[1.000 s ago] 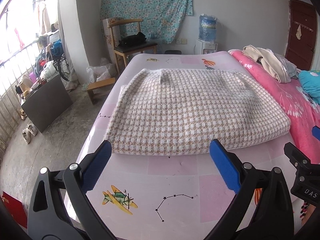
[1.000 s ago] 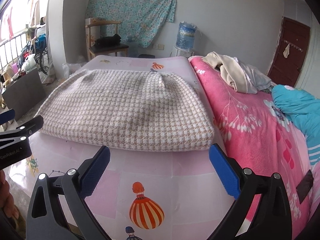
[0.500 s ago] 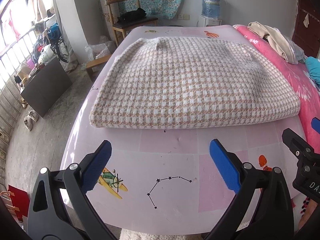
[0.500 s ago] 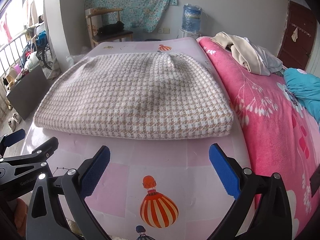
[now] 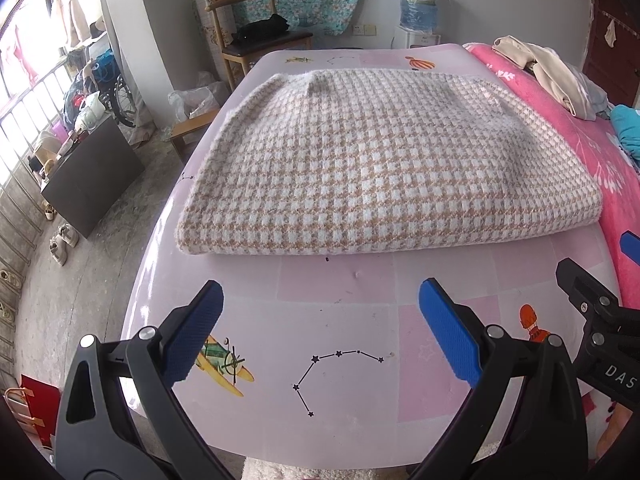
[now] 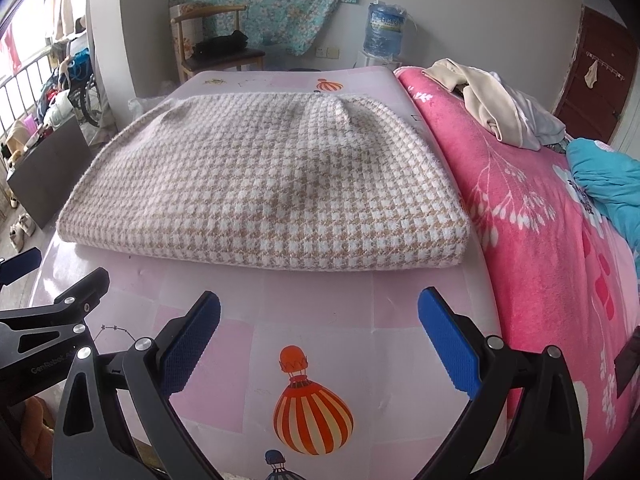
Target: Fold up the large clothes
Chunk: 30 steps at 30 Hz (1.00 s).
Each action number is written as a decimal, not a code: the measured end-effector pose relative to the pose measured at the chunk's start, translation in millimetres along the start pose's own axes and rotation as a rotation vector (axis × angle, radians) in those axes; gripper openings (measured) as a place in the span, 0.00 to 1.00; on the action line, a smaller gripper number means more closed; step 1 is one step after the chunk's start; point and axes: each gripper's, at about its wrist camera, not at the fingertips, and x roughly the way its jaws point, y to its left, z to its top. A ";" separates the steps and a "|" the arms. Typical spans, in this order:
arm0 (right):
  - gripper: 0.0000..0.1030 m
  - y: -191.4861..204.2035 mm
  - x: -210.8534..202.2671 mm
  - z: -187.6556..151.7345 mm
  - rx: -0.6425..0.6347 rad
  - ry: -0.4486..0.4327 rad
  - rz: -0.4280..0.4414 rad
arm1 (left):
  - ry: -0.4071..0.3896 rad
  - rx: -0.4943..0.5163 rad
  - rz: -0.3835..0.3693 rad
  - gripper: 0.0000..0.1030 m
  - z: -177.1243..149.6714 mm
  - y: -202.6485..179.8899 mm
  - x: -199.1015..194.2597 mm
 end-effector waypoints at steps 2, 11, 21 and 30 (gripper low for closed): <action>0.94 -0.3 0.3 0.1 0.001 0.003 0.001 | 0.001 0.000 0.000 0.92 -0.2 -0.2 -0.1; 0.94 0.1 0.0 -1.4 -0.006 0.005 -0.009 | 0.006 0.004 -0.007 0.92 -0.9 -0.2 0.6; 0.94 -0.9 -0.6 -1.4 -0.005 0.004 -0.016 | 0.006 0.003 -0.011 0.92 -0.6 0.2 -0.8; 0.94 -1.7 0.1 -2.3 -0.003 0.009 -0.020 | 0.006 0.003 -0.012 0.92 -0.7 -0.6 -0.8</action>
